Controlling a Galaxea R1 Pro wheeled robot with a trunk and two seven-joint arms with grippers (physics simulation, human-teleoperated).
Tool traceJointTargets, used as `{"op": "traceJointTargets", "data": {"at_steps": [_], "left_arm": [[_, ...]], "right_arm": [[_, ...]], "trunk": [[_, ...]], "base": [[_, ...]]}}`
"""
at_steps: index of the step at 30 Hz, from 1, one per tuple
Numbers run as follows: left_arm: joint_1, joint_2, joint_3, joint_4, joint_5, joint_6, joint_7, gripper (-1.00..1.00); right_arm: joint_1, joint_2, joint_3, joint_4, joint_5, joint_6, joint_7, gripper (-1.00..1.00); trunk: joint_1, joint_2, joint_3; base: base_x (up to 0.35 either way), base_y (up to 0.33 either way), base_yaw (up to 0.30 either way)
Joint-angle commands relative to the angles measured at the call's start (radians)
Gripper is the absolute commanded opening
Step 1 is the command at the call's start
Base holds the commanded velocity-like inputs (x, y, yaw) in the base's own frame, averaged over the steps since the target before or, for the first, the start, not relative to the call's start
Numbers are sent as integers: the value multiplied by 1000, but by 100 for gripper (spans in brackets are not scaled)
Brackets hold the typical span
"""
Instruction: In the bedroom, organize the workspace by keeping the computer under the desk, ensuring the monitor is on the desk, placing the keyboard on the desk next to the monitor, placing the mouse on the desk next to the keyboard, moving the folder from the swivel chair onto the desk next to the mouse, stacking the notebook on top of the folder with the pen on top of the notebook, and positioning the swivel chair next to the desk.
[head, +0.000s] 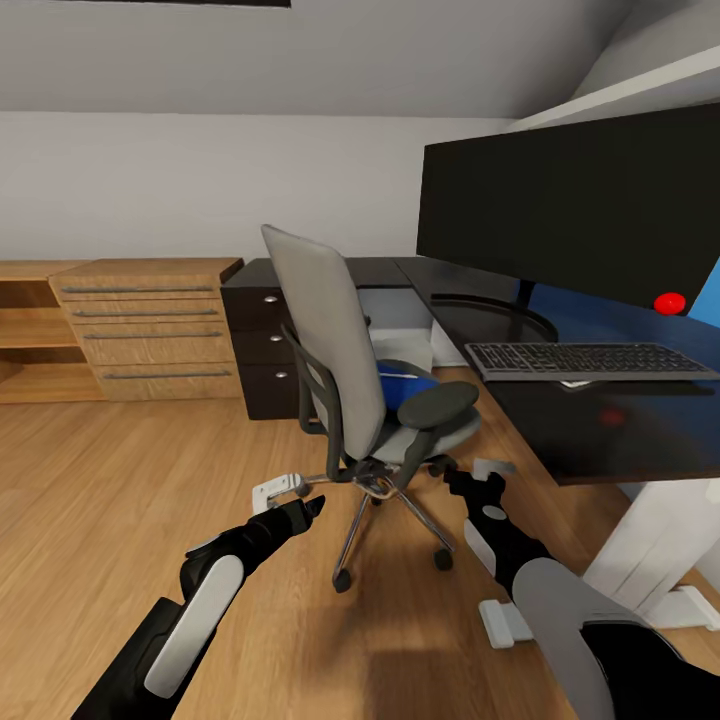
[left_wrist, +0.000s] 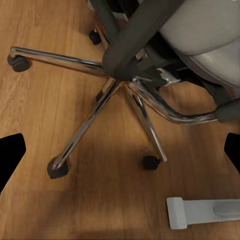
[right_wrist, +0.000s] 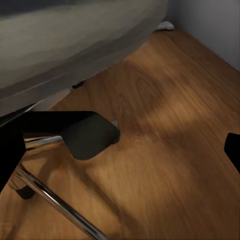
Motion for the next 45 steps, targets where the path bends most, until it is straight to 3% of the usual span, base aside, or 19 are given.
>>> {"op": "traceJointTargets", "data": {"at_steps": [1,15,22,27,31,37,45], "left_arm": [[-1,2,-2,-1,13,0,10,100],[-1,8,-2,-1,37,0,10,100],[-1,19,-2,-1,38,0,10,100],[-1,25,-2,-1,86,0,10,100],[-1,25,-2,-1,89,0,10,100],[-1,24,0,1,91,-2,12,100],[-1,24,-1,3,91,-2,12,100]], "right_arm": [[0,1,0,1,-5,-5,-1,100],[1,12,0,1,-7,-7,-2,100],[1,15,0,1,-7,-8,-3,100],[1,15,1,1,-7,-8,-2,100],[1,17,0,1,-8,-8,-2,100],[3,44,2,36,-5,-65,-2,100],[3,50,2,36,-5,-66,-4,100]], "trunk": [[0,0,-1],[0,0,-1],[0,0,-1],[0,0,-1],[0,0,-1],[0,0,-1],[0,0,-1]], "base": [[49,0,0],[115,0,5],[2,0,219],[0,0,275],[0,0,277],[0,0,242],[0,0,135]]}}
